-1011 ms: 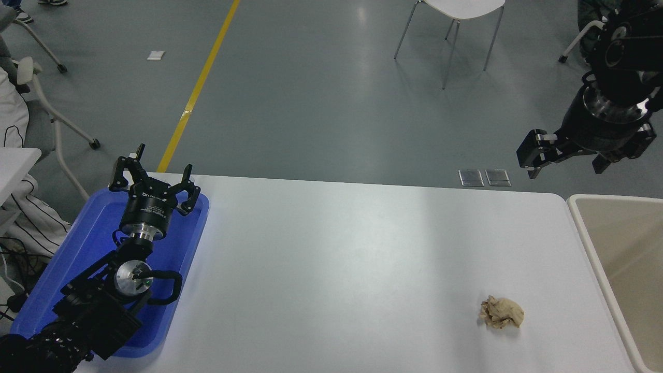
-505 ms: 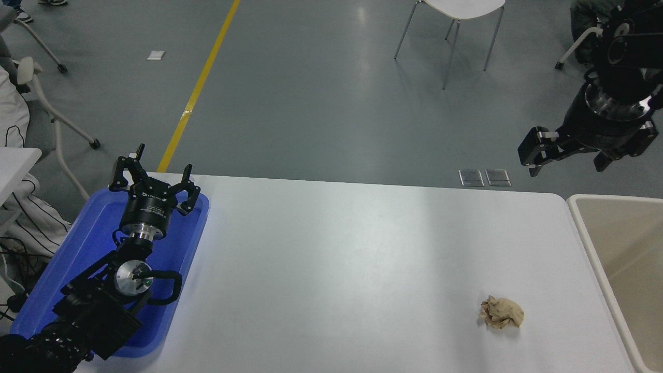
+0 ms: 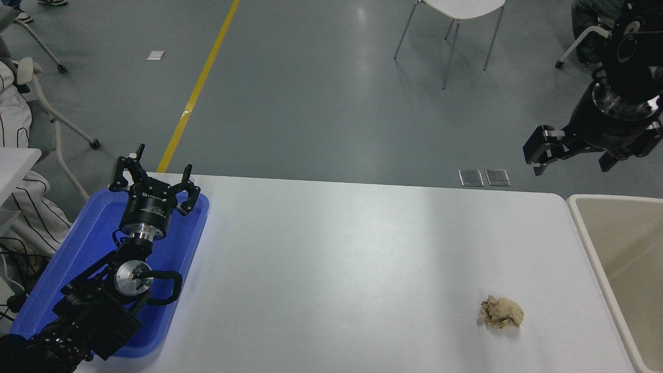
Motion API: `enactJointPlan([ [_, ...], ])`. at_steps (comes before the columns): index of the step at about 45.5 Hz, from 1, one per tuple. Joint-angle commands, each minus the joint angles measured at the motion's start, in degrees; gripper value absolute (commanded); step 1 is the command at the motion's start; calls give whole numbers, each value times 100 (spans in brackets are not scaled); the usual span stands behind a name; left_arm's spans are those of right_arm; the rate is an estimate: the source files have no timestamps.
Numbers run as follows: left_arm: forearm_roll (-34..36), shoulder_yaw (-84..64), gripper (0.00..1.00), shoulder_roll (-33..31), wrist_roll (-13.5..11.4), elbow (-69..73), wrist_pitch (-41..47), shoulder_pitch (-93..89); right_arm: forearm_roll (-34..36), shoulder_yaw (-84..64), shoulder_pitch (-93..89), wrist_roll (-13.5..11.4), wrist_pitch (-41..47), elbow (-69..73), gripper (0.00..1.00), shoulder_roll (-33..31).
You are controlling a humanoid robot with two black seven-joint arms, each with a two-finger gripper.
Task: Pick up paper ball place in dustbin
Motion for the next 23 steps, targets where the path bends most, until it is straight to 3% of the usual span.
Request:
enactJointPlan([
  [1,0,0,100,0,0,0,0,-3,4,-18,-64,0,0,47,100,-70],
  [23,0,0,100,9,0,0,0,6,-92,597,-1584,0,0,108,99,-334],
])
